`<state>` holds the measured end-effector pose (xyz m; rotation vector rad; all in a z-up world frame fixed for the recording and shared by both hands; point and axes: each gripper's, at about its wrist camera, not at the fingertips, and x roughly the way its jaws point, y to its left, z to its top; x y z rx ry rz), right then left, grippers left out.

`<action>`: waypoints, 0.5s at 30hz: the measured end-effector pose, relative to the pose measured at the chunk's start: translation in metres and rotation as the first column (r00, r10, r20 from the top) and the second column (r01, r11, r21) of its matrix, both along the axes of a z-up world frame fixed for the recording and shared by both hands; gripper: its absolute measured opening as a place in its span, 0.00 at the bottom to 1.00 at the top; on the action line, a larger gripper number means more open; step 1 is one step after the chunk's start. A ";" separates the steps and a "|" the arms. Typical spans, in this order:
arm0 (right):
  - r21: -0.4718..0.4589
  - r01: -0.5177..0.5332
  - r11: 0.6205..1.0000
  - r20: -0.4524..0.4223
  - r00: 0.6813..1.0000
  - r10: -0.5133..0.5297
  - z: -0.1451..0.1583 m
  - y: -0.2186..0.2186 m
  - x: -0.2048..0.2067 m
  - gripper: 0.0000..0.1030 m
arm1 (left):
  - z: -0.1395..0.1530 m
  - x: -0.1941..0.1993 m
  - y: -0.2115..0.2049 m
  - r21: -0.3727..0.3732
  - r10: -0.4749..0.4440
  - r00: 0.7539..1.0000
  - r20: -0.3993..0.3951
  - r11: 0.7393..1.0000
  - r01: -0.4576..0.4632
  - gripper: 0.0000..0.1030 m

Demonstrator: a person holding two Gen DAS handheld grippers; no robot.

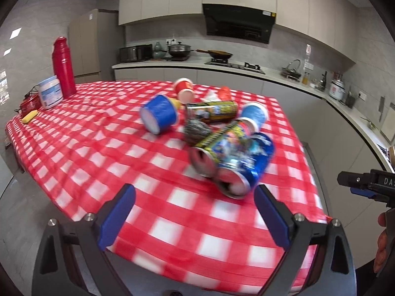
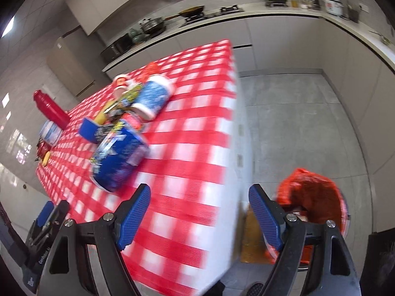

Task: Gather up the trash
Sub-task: 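Grasp the blue Pepsi can with the right tool while the left tool grasps the spray can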

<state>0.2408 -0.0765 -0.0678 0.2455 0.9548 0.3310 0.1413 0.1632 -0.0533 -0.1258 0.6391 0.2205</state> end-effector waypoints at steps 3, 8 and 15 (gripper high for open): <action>0.015 -0.024 1.000 -0.003 1.000 0.024 0.002 0.035 0.006 0.81 | 0.002 0.004 0.023 -0.003 0.014 1.000 0.002 1.000 -0.014 0.94; 0.037 -0.044 0.998 -0.020 0.999 0.045 0.002 0.091 0.025 0.81 | 0.004 0.014 0.057 -0.007 0.018 1.000 0.005 1.000 -0.018 0.94; 0.040 0.013 0.999 -0.118 0.993 -0.008 -0.023 0.136 0.062 0.81 | -0.001 0.034 0.093 -0.009 -0.005 1.000 -0.008 1.000 0.005 0.94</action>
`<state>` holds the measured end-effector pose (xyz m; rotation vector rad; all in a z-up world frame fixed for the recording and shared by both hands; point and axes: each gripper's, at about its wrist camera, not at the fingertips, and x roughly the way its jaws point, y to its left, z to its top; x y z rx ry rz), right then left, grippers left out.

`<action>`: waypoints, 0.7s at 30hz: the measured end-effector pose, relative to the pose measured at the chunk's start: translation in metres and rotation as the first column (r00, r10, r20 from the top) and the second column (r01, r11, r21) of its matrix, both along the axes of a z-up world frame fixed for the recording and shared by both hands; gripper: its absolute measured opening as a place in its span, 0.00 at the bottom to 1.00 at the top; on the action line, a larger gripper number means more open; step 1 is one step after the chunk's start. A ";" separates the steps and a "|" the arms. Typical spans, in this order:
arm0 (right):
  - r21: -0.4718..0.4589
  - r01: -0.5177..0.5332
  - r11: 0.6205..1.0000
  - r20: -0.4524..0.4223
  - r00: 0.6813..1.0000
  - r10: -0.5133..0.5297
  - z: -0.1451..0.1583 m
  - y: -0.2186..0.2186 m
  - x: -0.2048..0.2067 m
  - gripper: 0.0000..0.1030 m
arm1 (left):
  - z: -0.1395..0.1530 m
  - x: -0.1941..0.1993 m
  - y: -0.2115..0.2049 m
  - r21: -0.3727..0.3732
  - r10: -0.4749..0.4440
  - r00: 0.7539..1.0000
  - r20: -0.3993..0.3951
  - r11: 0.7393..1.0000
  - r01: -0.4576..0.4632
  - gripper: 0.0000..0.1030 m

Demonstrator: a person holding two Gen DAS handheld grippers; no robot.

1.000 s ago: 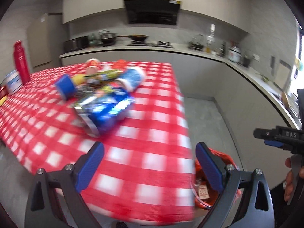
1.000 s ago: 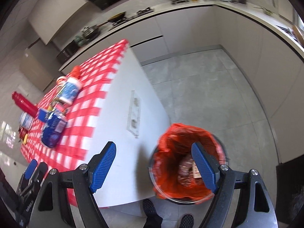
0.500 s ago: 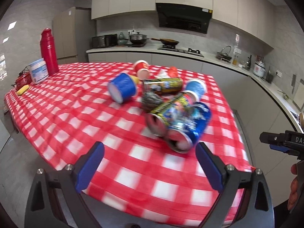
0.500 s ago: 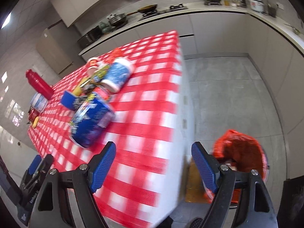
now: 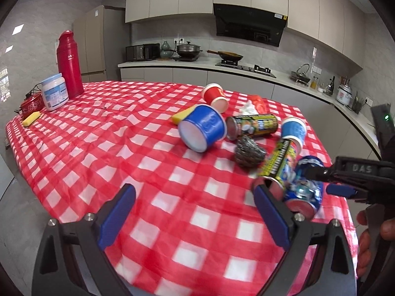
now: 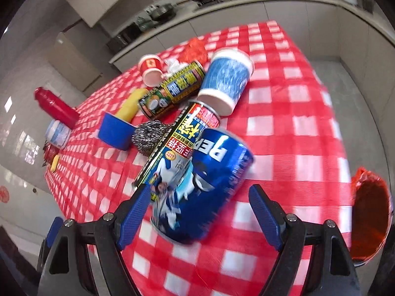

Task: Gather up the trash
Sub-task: 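Grasp the blue Pepsi can with the right tool while the left tool grasps the spray can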

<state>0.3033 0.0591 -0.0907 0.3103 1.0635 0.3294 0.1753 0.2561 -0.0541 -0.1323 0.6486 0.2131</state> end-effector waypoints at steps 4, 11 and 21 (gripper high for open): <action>-0.044 -0.008 0.999 -0.007 1.000 0.007 -0.010 0.008 0.006 0.78 | -0.004 0.015 0.009 -0.022 -0.027 1.000 -0.003 0.999 0.027 0.94; -0.138 -0.007 0.990 0.026 1.000 0.010 -0.007 -0.015 0.011 0.64 | -0.008 0.045 -0.013 -0.053 -0.132 0.991 -0.001 0.990 0.132 0.94; -0.140 0.025 0.990 -0.011 1.000 -0.027 -0.012 -0.052 0.026 0.64 | -0.011 0.085 -0.063 -0.044 -0.314 0.949 -0.042 0.949 0.312 0.94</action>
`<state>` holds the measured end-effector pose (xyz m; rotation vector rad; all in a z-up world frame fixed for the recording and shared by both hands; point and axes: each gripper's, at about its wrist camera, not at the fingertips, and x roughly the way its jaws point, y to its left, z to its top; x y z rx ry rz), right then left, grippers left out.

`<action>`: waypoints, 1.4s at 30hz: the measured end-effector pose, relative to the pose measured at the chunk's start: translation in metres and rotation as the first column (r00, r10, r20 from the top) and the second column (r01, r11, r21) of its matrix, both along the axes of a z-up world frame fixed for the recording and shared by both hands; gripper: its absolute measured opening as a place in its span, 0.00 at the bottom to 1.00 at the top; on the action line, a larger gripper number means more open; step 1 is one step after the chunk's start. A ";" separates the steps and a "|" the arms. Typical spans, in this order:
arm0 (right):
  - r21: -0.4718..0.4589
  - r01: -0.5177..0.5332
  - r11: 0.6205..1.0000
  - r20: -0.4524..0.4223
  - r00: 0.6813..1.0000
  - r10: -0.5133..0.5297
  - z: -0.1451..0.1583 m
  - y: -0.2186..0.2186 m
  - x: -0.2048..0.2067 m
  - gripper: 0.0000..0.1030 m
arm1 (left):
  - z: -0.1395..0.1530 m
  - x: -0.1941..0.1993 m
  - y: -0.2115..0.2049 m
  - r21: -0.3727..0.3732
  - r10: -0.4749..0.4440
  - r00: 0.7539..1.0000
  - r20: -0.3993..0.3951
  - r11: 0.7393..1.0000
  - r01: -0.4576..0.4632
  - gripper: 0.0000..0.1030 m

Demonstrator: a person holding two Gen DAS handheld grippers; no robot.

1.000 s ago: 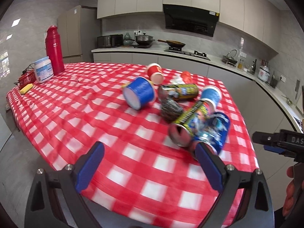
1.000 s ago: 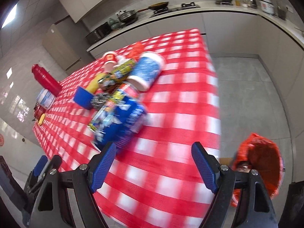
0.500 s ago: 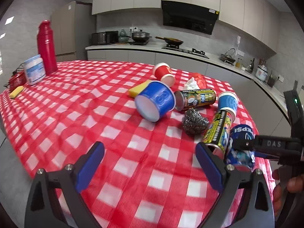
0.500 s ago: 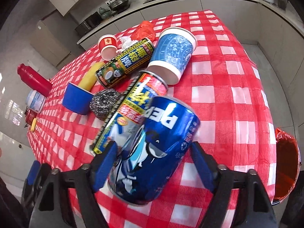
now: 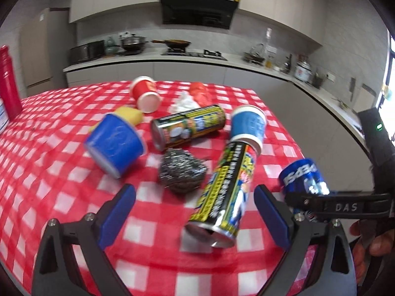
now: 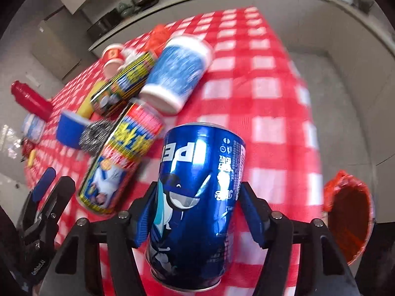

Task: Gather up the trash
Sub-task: 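Grasp the blue Pepsi can with the right tool while the left tool grasps the spray can, then drop the Pepsi can into the bin with the right tool while the left tool drops the spray can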

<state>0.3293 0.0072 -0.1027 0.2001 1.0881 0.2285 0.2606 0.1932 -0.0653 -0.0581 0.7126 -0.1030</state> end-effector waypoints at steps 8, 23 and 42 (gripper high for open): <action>0.085 0.020 0.996 0.026 0.999 -0.022 0.011 -0.027 0.003 0.64 | -0.019 0.035 -0.035 0.112 -0.082 0.992 -0.100 0.989 0.093 0.91; 0.099 -0.009 0.995 -0.024 1.000 0.011 -0.013 -0.016 0.006 0.64 | -0.024 0.028 -0.027 0.064 -0.092 0.986 -0.137 0.993 0.102 0.52; 0.120 0.030 0.992 0.099 0.994 -0.042 0.026 -0.071 -0.023 0.63 | -0.007 -0.002 -0.067 0.001 -0.090 0.995 -0.051 0.996 0.090 0.52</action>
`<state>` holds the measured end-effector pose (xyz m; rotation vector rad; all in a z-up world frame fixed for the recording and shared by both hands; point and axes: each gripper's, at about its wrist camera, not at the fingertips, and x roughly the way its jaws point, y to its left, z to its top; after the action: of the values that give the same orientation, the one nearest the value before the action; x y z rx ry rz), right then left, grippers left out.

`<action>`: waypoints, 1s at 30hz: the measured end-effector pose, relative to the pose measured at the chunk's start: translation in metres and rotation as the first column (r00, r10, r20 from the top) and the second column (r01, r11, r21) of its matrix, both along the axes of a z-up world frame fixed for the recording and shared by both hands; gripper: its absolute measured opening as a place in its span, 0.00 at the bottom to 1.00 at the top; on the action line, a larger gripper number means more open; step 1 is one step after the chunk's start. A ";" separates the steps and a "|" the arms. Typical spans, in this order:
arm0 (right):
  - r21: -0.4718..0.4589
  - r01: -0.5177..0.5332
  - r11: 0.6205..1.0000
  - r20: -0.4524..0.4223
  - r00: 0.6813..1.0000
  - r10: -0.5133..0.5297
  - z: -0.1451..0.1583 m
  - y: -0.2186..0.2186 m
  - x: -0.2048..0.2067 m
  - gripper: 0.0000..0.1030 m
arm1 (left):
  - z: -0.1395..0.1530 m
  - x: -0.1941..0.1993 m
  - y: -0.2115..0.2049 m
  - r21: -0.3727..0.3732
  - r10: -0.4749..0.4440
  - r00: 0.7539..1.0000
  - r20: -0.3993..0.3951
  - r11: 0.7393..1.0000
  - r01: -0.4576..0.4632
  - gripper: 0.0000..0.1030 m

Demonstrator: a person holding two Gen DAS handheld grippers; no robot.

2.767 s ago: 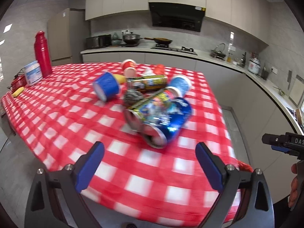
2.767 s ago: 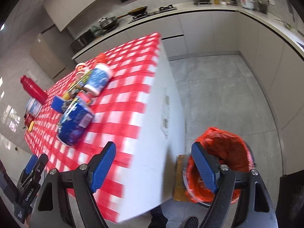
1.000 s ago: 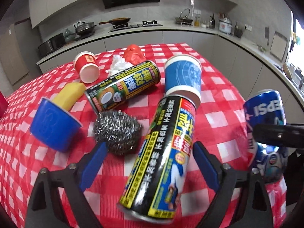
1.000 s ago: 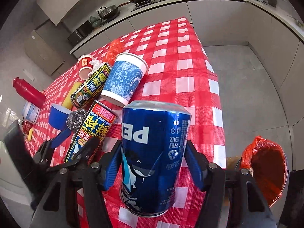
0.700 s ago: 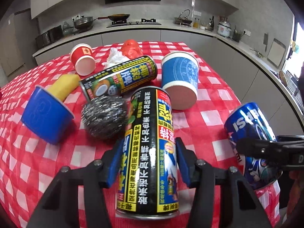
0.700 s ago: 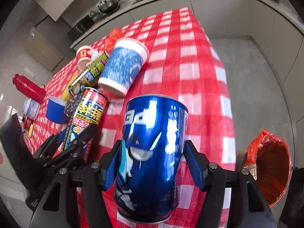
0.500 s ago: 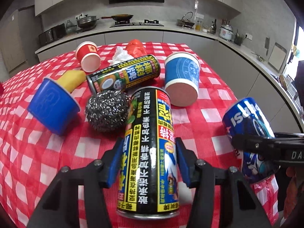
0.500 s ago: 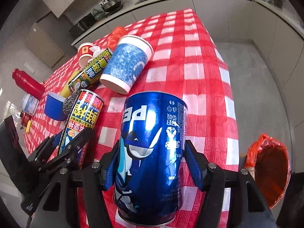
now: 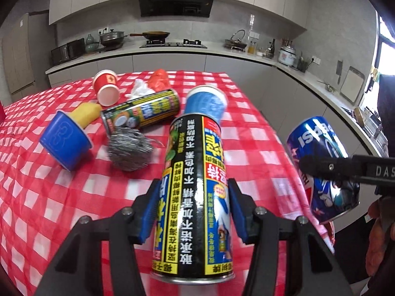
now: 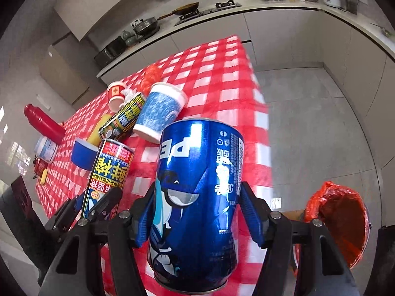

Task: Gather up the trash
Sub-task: 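Drop the Pepsi can into the bin with the right tool while the left tool drops the spray can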

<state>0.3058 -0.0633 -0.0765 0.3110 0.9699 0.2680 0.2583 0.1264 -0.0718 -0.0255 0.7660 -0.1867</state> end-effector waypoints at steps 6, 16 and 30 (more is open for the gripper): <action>-0.013 0.060 0.998 -0.005 0.998 -0.060 -0.001 -0.057 -0.018 0.63 | -0.001 -0.012 -0.038 -0.011 -0.030 1.000 0.000 0.999 0.030 0.52; -0.082 0.158 0.984 -0.108 0.980 -0.166 -0.056 -0.172 -0.041 0.63 | -0.009 -0.026 -0.115 -0.025 -0.083 0.997 -0.005 0.996 0.083 0.52; -0.080 0.104 0.991 -0.273 0.954 -0.122 -0.176 -0.246 -0.033 0.74 | -0.039 -0.056 -0.210 -0.002 -0.088 0.996 -0.034 0.996 0.088 0.52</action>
<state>0.2730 -0.3097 -0.2522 0.3496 1.2302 0.0884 0.2023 -0.0838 -0.1108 0.0043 0.8016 -0.2708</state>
